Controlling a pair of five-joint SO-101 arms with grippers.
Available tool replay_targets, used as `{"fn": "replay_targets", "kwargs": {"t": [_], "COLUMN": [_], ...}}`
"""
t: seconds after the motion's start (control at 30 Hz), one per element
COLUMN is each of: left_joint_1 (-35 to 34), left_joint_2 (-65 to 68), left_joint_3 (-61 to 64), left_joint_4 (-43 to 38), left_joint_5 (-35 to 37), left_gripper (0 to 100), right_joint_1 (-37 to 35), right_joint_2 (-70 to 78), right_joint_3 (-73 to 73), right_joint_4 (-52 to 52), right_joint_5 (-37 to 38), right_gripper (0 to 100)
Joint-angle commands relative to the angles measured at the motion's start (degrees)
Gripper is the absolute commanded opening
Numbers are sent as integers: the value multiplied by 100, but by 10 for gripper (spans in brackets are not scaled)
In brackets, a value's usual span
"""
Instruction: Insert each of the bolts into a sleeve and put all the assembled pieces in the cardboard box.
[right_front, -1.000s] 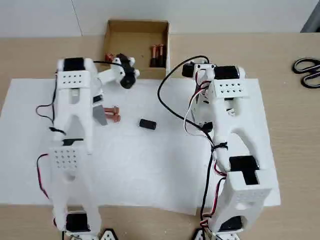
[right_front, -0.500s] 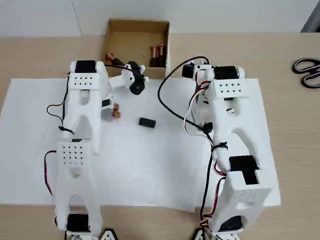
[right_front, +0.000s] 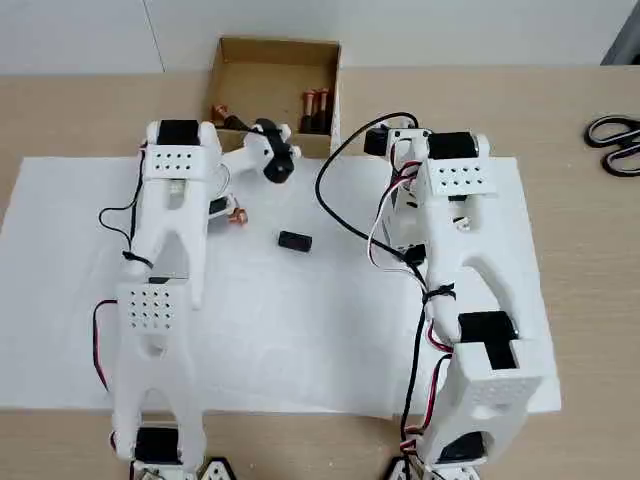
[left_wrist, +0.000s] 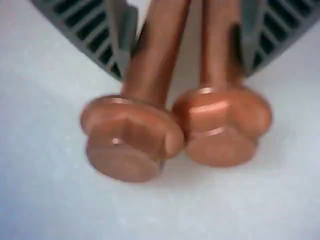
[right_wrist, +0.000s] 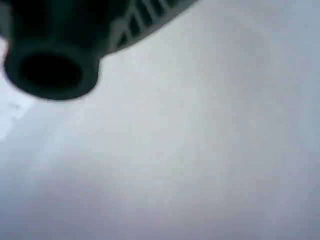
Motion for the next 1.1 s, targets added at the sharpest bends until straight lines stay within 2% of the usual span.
{"fn": "replay_targets", "kwargs": {"t": [0.0, 0.2, 0.43, 0.53, 0.73, 0.9, 1.07], "left_joint_1": [176, 246, 246, 246, 255, 246, 185], "left_joint_2": [-88, -105, -747, -1073, -1424, -1433, -1451], "left_joint_3": [-171, -171, -57, 171, 1051, 1288, 954], "left_joint_4": [97, 105, 105, 105, 105, 105, 105], "left_joint_5": [835, 2532, 5064, 5749, 6356, 6338, 6330], "left_gripper": [97, 97, 97, 97, 99, 100, 100], "right_joint_1": [40, 31, 31, 31, 31, 13, -92], "right_joint_2": [-409, -409, -409, -409, -409, -409, -409], "right_joint_3": [-35, -35, -35, -35, -35, -35, -35], "right_joint_4": [-13, -13, -13, -13, -13, -13, -4], "right_joint_5": [26, 26, 26, 26, 26, 26, 26], "right_gripper": [5, 5, 5, 5, 5, 5, 5]}}
